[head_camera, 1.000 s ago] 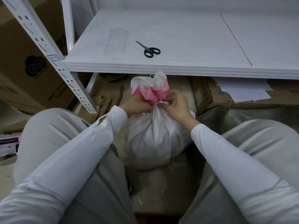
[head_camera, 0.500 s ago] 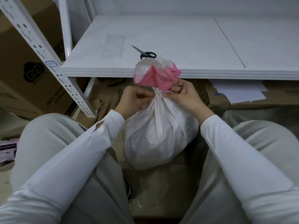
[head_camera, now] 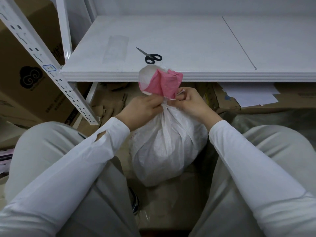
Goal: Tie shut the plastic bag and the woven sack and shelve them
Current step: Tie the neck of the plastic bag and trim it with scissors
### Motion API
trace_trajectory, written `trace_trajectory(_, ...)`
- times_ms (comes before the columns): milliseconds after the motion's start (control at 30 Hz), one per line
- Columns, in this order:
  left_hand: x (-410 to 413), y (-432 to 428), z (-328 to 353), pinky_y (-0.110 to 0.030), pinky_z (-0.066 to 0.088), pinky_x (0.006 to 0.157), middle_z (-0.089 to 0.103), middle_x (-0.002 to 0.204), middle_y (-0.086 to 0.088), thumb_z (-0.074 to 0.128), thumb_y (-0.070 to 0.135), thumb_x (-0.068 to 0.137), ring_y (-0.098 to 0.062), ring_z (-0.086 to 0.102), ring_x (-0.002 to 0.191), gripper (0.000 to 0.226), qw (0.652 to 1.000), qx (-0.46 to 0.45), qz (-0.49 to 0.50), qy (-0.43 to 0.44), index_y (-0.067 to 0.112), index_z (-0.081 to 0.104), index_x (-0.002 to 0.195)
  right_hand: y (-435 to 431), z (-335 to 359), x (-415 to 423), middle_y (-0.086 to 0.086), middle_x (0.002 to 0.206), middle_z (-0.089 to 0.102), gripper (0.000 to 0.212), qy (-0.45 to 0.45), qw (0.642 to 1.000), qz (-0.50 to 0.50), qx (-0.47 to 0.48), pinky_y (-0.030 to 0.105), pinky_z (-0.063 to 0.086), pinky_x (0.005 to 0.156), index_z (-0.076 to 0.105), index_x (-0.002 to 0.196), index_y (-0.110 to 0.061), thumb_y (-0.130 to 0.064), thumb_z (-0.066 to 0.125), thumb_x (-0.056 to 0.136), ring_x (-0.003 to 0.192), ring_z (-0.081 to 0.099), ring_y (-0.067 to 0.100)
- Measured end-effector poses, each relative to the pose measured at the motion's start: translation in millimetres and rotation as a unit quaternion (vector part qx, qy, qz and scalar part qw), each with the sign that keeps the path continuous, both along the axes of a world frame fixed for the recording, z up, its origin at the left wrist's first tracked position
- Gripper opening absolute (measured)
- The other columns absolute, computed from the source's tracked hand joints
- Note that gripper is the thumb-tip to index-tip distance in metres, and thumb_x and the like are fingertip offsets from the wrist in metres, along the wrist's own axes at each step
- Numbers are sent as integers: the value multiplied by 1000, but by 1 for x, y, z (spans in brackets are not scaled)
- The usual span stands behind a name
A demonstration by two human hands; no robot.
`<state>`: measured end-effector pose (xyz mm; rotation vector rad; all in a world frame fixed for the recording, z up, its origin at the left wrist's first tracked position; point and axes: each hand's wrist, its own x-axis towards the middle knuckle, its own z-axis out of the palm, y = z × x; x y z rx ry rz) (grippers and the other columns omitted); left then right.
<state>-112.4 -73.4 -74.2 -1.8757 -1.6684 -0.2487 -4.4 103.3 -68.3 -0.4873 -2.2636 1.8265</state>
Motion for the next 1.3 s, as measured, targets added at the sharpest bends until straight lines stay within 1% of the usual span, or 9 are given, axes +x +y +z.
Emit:
trace_trajectory(100, 11, 2, -4, -28, 35, 73, 67, 96, -1, 48, 5, 85, -19, 43, 90, 26, 993, -22, 4, 116, 14, 68, 71, -2, -4, -1, -13, 49, 60, 21, -32, 999, 4, 8, 14, 43, 57, 58, 82, -10, -2, 76, 79, 49, 53, -6)
trace_trajectory(200, 10, 3, -13, -37, 27, 108, 68, 118, -4, 48, 8, 88, -22, 49, 118, 28, 990, -49, -26, 128, 15, 71, 75, -6, -11, -1, -14, 51, 56, 30, -50, 997, 7, 60, 9, 39, 53, 53, 68, -18, -3, 77, 78, 46, 51, -10)
trace_trajectory(267, 8, 4, -16, -43, 17, 116, 66, 121, -8, 42, 8, 87, -25, 55, 122, 32, 988, -82, -31, 125, 13, 72, 75, -10, -15, -1, -14, 53, 60, 32, -68, 992, 28, 101, 13, 42, 57, 55, 64, -24, -5, 77, 78, 52, 54, -9)
trace_trajectory(367, 5, 5, -22, -46, 17, 116, 68, 104, -9, 54, 3, 80, -26, 66, 103, 20, 987, -122, -14, 101, 13, 71, 82, -18, -21, -3, 3, 69, 70, 28, -73, 987, 27, 144, 36, 51, 70, 58, 62, -22, -7, 77, 76, 71, 66, 17)
trace_trajectory(433, 2, 5, -28, -43, 14, 117, 67, 96, -6, 54, 3, 79, -25, 67, 92, 22, 991, -122, 16, 49, 14, 71, 87, -24, -24, -4, 13, 80, 72, 28, -81, 981, 13, 176, 38, 51, 76, 56, 63, -24, -12, 77, 78, 79, 68, 27)
trace_trajectory(700, 2, 8, -36, -31, 34, 98, 73, 77, 4, 53, 24, 84, -20, 67, 76, 24, 964, -96, 105, -224, 17, 73, 75, -35, -53, -4, 4, 80, 64, 22, -87, 981, -30, 171, 35, 48, 72, 61, 77, -14, -23, 82, 74, 76, 60, 20)
trace_trajectory(867, -1, 9, -41, -38, 37, 101, 74, 83, 5, 65, 19, 83, -19, 66, 83, 10, 952, -117, 103, -265, 18, 75, 80, -34, -63, -2, 6, 77, 67, 24, -85, 983, -36, 157, 27, 43, 65, 68, 83, -5, -21, 83, 74, 72, 59, 16)
trace_trajectory(1033, 1, 5, -47, -34, 31, 105, 74, 84, 7, 65, 19, 82, -17, 65, 86, 9, 951, -91, 106, -277, 19, 74, 77, -27, -65, -1, -7, 71, 64, 9, -89, 995, 7, 52, 18, 45, 68, 65, 83, -15, -8, 68, 87, 67, 60, 1)
trace_trajectory(1300, 10, 9, -54, -31, 23, 113, 67, 83, 14, 73, 21, 79, -3, 54, 88, 6, 916, -55, 152, -367, 20, 71, 73, -25, -75, 0, 2, 92, 60, 13, -106, 987, -56, 109, 29, 46, 80, 57, 86, -15, -15, 50, 97, 88, 58, 16)
